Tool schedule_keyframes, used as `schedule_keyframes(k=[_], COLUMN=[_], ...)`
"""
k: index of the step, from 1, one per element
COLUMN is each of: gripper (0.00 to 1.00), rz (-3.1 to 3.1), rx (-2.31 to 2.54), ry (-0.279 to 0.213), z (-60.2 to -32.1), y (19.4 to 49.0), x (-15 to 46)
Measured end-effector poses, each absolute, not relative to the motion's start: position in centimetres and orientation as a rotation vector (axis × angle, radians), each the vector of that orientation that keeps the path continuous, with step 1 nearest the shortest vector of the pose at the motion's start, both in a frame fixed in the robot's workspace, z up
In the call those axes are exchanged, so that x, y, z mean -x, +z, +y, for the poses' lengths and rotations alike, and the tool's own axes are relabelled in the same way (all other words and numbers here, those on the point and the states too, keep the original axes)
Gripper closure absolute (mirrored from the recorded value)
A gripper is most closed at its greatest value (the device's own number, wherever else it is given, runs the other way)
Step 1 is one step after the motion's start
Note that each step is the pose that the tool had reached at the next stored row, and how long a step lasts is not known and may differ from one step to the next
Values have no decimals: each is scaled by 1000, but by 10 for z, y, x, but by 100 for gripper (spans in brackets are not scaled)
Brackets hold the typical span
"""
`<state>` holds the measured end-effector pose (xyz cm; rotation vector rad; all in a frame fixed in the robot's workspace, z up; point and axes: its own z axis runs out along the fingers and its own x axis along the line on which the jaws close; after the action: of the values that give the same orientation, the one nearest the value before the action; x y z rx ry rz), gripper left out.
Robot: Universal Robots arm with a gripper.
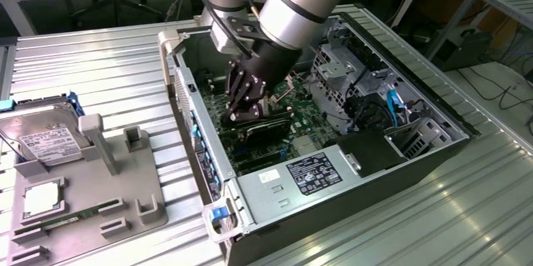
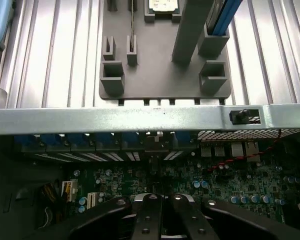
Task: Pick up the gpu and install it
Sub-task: 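Press down on the gpu until it lock into place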
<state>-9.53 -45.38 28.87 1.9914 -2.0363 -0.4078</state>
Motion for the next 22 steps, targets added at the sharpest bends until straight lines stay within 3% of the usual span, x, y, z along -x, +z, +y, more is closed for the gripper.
schedule_keyframes(k=[7, 22], gripper=[89, 89], rz=[-1965, -1957], rx=[-1919, -1912], ry=[-513, -523], z=[-454, -454], y=[289, 281], x=[89, 94])
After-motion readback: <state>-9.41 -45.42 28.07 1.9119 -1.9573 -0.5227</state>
